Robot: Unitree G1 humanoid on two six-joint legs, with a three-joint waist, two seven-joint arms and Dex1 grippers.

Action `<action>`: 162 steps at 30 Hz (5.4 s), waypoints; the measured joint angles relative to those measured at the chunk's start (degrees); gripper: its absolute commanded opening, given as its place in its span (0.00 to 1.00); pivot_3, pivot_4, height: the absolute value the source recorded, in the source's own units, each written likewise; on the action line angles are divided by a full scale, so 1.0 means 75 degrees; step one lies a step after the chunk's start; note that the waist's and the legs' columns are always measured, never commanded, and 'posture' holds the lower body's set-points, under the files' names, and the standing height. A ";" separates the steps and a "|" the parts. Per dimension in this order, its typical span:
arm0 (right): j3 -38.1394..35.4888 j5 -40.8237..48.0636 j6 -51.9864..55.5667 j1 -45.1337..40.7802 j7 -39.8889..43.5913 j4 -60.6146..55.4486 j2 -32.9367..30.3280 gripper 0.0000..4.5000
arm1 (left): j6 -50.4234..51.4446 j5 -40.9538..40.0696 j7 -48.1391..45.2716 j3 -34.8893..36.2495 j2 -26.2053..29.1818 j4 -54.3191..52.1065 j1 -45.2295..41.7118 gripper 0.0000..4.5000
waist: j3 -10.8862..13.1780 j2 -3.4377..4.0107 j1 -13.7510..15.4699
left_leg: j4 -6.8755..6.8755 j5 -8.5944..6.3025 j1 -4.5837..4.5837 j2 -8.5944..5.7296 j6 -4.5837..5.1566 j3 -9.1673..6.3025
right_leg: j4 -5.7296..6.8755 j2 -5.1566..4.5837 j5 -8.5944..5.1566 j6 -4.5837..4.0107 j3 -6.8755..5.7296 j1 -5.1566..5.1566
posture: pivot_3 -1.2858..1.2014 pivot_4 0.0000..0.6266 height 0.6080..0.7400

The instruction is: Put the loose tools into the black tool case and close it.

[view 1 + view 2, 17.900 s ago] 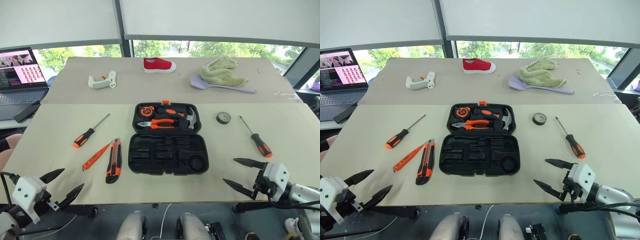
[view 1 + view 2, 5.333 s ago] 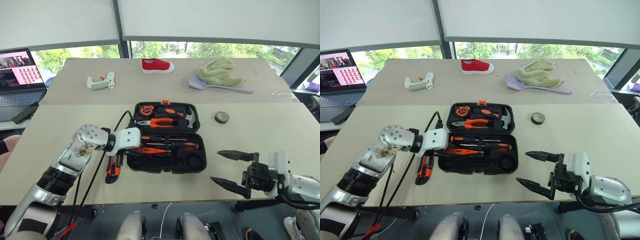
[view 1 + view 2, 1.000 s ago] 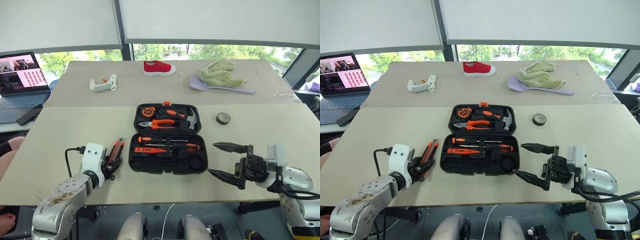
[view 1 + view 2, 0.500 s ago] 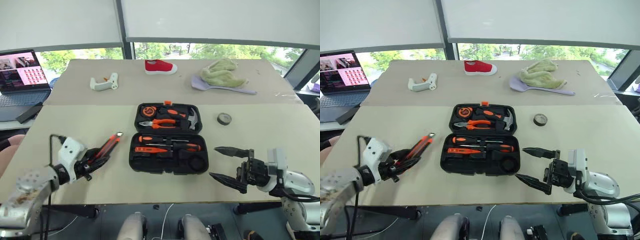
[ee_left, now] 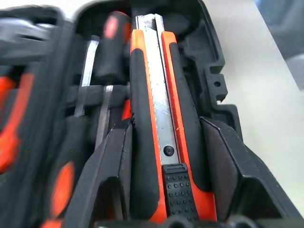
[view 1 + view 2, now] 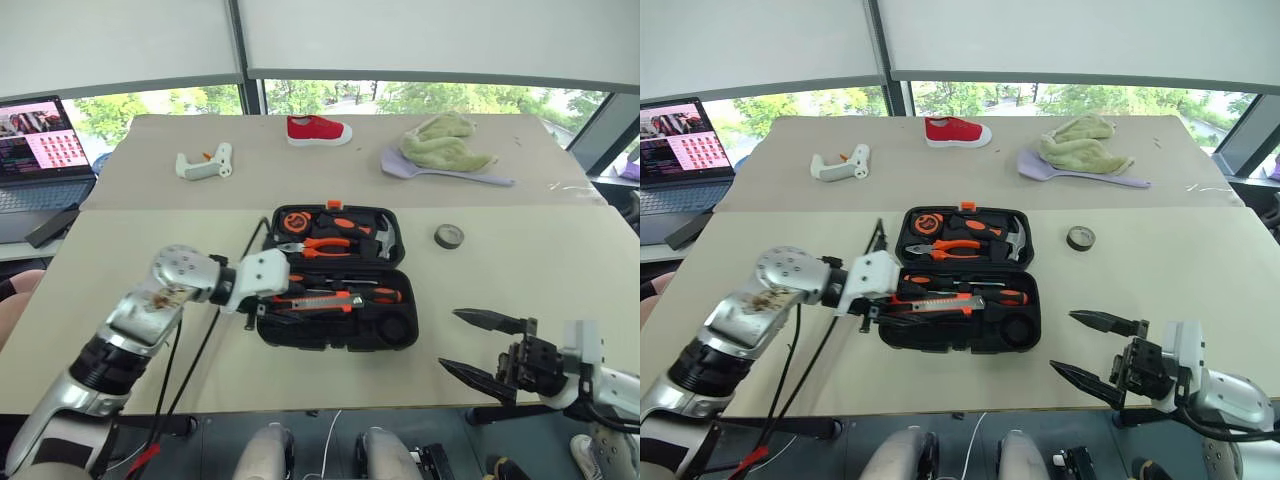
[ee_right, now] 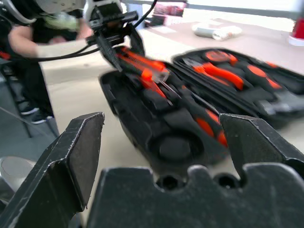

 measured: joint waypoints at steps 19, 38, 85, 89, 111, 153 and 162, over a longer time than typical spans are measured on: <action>-0.0006 -0.0139 -0.0257 0.0346 -0.0333 -0.0437 0.0250 1.00 | -0.0555 0.0925 -0.0227 -0.0560 -0.0261 0.0437 -0.0129 0.37 | 0.0001 -0.0001 0.0062 | 0.0030 0.0000 0.0006 -0.0003 -0.0001 -0.0001 | 0.0022 -0.0002 0.0000 0.0002 -0.0002 0.0009 | 0.52 0.24 1.00; 0.0136 -0.0145 -0.0117 0.0034 -0.0334 -0.0391 0.0099 1.00 | -0.0903 -0.0074 -0.0390 0.0462 -0.1318 0.1269 -0.0202 0.97 | 0.0000 0.0000 0.0096 | 0.0114 -0.0012 0.0000 -0.0006 0.0019 -0.0005 | 0.0088 -0.0012 -0.0007 0.0024 -0.0001 0.0015 | 0.52 0.24 1.00; -0.1234 -0.0148 0.0180 0.0382 -0.2078 0.0316 0.0412 1.00 | -0.2262 -0.1720 0.0546 0.2981 -0.1710 0.1985 0.1532 0.54 | -0.0028 0.0009 0.0064 | 0.0107 -0.0012 0.0012 -0.0001 0.0017 -0.0006 | 0.0106 -0.0027 -0.0007 0.0018 0.0007 0.0015 | 0.52 0.24 1.00; -0.1721 -0.0551 -0.0333 0.1043 -0.2496 0.0728 0.0984 1.00 | -0.2198 -0.2180 0.0124 0.3824 -0.0887 0.1906 0.2415 0.85 | -0.0030 0.0020 0.0008 | 0.0091 -0.0012 0.0022 0.0000 0.0016 0.0002 | 0.0102 -0.0032 -0.0012 0.0011 0.0013 0.0015 | 0.52 0.24 1.00; 0.0258 -0.1655 0.1867 -0.4049 -0.3040 0.2638 -0.1695 1.00 | -0.2024 -0.3024 0.0709 0.4988 -0.1000 0.1316 0.3439 0.98 | -0.0015 0.0023 -0.0083 | 0.0086 -0.0012 0.0013 0.0005 0.0016 0.0011 | 0.0087 -0.0048 -0.0007 -0.0005 -0.0002 0.0003 | 0.52 0.24 1.00; 0.3959 -0.5904 0.1154 -1.0419 -0.2829 1.1111 0.0437 0.09 | -0.2357 -0.2577 0.0833 0.4122 -0.1584 0.1876 0.2398 1.00 | -0.0006 0.0022 -0.0193 | 0.0073 -0.0011 -0.0012 0.0000 0.0009 0.0021 | 0.0097 -0.0044 -0.0003 0.0001 0.0003 -0.0033 | 0.52 0.24 1.00; 0.3713 -0.5618 0.0776 -1.0264 -0.0933 1.0348 -0.0228 0.00 | -0.2358 -0.2640 0.0494 0.4233 -0.1171 0.1574 0.2970 1.00 | -0.0001 0.0030 -0.0182 | 0.0042 -0.0007 -0.0055 -0.0001 0.0001 0.0031 | 0.0103 -0.0047 -0.0002 0.0001 0.0014 -0.0099 | 0.52 0.24 1.00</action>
